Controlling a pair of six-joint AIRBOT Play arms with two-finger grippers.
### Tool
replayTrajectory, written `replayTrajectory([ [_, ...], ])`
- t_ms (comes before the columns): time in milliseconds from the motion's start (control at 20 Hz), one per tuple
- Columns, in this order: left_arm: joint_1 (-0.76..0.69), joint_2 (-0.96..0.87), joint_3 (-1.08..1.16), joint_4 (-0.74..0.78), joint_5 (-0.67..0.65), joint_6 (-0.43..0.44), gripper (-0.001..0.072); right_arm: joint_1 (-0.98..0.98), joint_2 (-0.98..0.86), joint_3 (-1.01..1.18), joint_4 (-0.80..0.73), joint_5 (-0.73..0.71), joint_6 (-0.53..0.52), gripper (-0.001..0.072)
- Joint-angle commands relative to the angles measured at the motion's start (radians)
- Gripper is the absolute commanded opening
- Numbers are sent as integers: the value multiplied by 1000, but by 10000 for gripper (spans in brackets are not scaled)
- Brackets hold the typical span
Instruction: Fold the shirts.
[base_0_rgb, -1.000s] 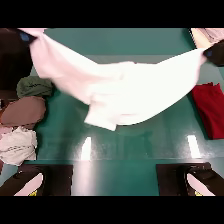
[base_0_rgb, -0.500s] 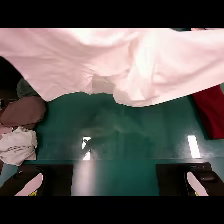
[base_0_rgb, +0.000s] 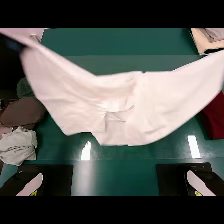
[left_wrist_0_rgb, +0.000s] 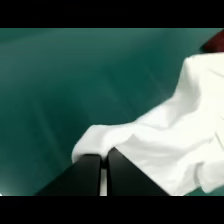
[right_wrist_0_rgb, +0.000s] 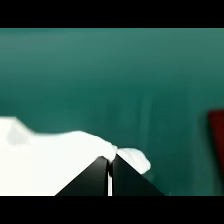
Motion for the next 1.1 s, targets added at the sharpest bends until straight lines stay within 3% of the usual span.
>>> replayTrajectory([
  [0,1,2,-381,5,111,30,23,23,-247,-1,52,109,-10,14],
  [150,1,2,-645,6,340,66,24,93,-415,-37,50,-8,-18,15],
  [350,1,2,-719,20,522,65,24,151,-540,-49,58,-205,-13,18],
  [400,1,2,-719,20,562,63,24,153,-557,-49,75,-238,-13,67],
  [450,1,1,-718,20,599,62,24,152,-568,-49,90,-257,-13,285],
  [500,1,2,-716,21,631,62,25,144,-573,-49,95,-261,-13,433],
  [550,1,2,-712,26,661,62,137,135,-569,-50,94,-254,-13,434],
  [600,3,2,-705,49,690,40,322,125,-556,-50,93,-244,-14,434],
  [850,215,2,-644,70,561,29,316,39,-371,-139,94,-130,-74,434],
  [1050,285,2,-730,33,335,146,317,7,-193,-332,94,-100,-100,434],
])
